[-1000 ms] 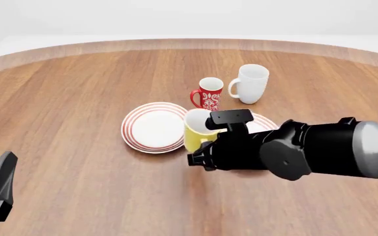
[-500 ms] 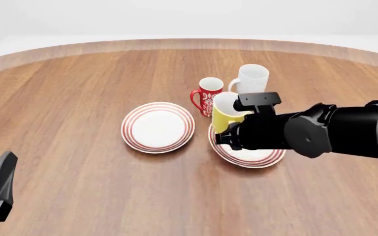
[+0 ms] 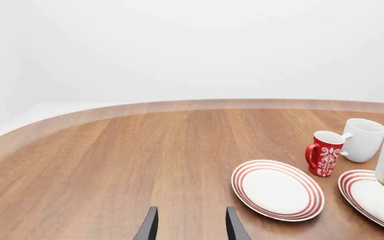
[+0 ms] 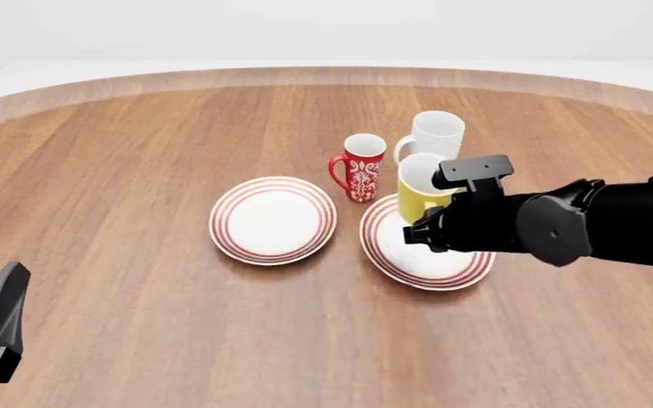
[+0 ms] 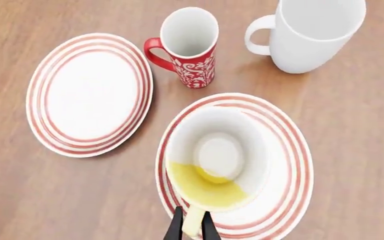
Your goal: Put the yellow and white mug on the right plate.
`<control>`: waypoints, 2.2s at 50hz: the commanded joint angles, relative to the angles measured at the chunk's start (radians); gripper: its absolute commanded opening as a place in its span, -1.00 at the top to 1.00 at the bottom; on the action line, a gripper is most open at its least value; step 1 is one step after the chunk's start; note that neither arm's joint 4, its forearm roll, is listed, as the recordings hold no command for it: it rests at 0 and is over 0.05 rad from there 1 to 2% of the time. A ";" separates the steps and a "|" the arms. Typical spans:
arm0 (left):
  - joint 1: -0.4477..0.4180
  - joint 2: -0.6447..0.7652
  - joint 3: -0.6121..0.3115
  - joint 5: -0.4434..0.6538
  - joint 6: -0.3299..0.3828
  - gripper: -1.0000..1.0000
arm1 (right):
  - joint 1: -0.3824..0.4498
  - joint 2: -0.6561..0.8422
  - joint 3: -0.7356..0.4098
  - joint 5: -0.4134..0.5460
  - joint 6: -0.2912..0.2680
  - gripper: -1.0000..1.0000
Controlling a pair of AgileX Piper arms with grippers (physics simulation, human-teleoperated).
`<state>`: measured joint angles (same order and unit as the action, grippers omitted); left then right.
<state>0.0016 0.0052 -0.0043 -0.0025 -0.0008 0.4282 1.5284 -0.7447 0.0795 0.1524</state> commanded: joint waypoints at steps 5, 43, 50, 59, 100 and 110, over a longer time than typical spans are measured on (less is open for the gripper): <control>0.000 0.000 0.000 0.000 0.000 -1.00 | -0.032 0.039 0.013 -0.054 -0.026 1.00; 0.000 0.000 0.000 0.000 0.000 -1.00 | -0.030 0.120 0.036 -0.134 -0.001 1.00; 0.000 0.000 0.000 0.000 0.000 -1.00 | -0.044 0.107 0.045 -0.126 -0.003 -1.00; 0.000 0.000 0.000 0.000 0.000 -1.00 | -0.042 0.074 0.066 -0.116 0.006 -1.00; 0.000 0.000 0.000 0.000 0.000 -1.00 | -0.008 -0.315 0.187 0.073 0.054 -1.00; 0.000 0.000 0.000 0.000 0.000 -1.00 | 0.005 -0.413 0.187 0.136 0.064 -1.00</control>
<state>0.0016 0.0052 -0.0043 -0.0025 -0.0008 0.4228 1.2154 -0.5654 0.1551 0.2062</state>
